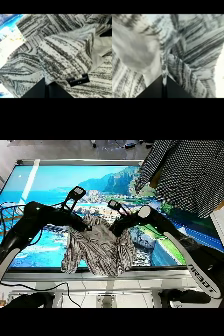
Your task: Fold the clothes and pants, and hang the long-sleeved shirts on hangers.
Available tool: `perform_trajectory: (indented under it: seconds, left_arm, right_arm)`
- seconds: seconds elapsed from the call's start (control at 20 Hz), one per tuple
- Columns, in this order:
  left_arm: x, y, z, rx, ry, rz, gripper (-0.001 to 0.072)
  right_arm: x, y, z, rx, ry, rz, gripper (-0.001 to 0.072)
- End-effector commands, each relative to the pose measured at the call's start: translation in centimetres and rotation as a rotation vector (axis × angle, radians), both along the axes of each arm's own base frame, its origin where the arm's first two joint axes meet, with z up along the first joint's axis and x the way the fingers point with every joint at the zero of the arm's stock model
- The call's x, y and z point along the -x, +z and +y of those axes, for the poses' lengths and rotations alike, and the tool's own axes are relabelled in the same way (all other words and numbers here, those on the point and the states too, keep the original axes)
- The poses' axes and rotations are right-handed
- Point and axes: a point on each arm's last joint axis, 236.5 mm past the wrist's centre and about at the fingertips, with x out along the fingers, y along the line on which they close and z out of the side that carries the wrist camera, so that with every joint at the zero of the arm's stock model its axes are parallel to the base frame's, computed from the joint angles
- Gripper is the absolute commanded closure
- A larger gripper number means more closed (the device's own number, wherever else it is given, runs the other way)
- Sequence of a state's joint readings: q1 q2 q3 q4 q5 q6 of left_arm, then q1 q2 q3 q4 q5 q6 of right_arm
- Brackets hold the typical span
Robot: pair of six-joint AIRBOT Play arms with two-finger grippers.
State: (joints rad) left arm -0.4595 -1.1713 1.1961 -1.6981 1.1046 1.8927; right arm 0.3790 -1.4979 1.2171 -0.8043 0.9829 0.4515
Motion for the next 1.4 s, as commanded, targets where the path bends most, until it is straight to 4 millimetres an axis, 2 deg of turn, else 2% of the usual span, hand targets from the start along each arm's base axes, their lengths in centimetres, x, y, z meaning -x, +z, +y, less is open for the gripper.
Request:
perform_trajectory:
  seconds: [0.0, 0.1, 0.15, 0.25, 0.35, 0.4, 0.5, 0.55, 0.65, 0.7, 0.75, 0.8, 0.85, 1.0, 1.2, 1.3, 1.35]
  left_arm:
    - [-0.5, 3.4, 0.0, 0.050, 0.014, -0.106, 0.0684]
    - [-0.5, 7.8, 0.1, 0.117, 0.021, -0.238, 0.0684]
    - [-0.2, 10.7, 0.3, 0.159, 0.026, -0.320, 0.0684]
    - [0.9, 16.6, 1.0, 0.243, 0.033, -0.483, 0.0684]
    - [2.8, 23.2, 2.0, 0.326, 0.037, -0.642, 0.0684]
    - [3.9, 26.6, 2.5, 0.365, 0.038, -0.718, 0.0684]
    - [6.3, 32.8, 3.7, 0.420, 0.029, -0.848, 0.0684]
    - [7.4, 35.6, 4.2, 0.432, 0.015, -0.911, 0.0684]
    - [9.1, 39.6, 4.8, 0.453, -0.010, -1.004, 0.0684]
    - [9.5, 40.5, 4.8, 0.465, -0.012, -1.017, 0.0683]
    - [9.5, 40.4, 4.5, 0.474, -0.020, -1.000, 0.0684]
    - [9.1, 39.2, 4.1, 0.456, -0.027, -0.956, 0.0684]
    - [8.3, 37.2, 3.6, 0.420, -0.036, -0.886, 0.0683]
    - [4.9, 28.5, 2.0, 0.283, -0.029, -0.590, 0.0683]
    - [-0.7, 15.2, 2.4, 0.069, 0.091, -0.284, 0.0684]
    - [-1.7, 9.7, 2.0, 0.012, 0.095, -0.170, 0.0684]
    - [-1.8, 7.8, 1.8, -0.007, 0.092, -0.127, 0.0683]
  right_arm:
    - [-1.3, 6.3, -1.6, -0.030, -0.110, -0.045, 0.0671]
    - [-0.6, 13.8, -2.4, -0.090, -0.142, -0.148, 0.0671]
    - [0.5, 18.1, -2.7, -0.127, -0.144, -0.207, 0.0671]
    - [3.7, 26.2, -3.2, -0.214, -0.136, -0.310, 0.0671]
    - [6.8, 33.4, -4.0, -0.297, -0.145, -0.420, 0.0671]
    - [8.2, 36.4, -4.5, -0.331, -0.147, -0.478, 0.0671]
    - [11.0, 41.2, -5.4, -0.388, -0.143, -0.583, 0.0672]
    - [12.0, 43.0, -5.8, -0.411, -0.146, -0.619, 0.0672]
    - [13.5, 45.3, -6.3, -0.438, -0.142, -0.670, 0.0672]
    - [13.8, 45.7, -6.4, -0.445, -0.145, -0.670, 0.0672]
    - [13.7, 45.4, -6.3, -0.445, -0.149, -0.651, 0.0672]
    - [13.5, 44.7, -6.2, -0.432, -0.148, -0.618, 0.0672]
    - [12.9, 43.3, -6.0, -0.407, -0.155, -0.565, 0.0672]
    - [9.4, 37.3, -4.9, -0.342, -0.203, -0.364, 0.0672]
    - [3.8, 26.6, -2.5, -0.256, -0.298, -0.176, 0.0672]
    - [1.8, 22.3, -1.6, -0.230, -0.341, -0.117, 0.0672]
    - [1.2, 20.6, -1.4, -0.221, -0.363, -0.076, 0.0672]
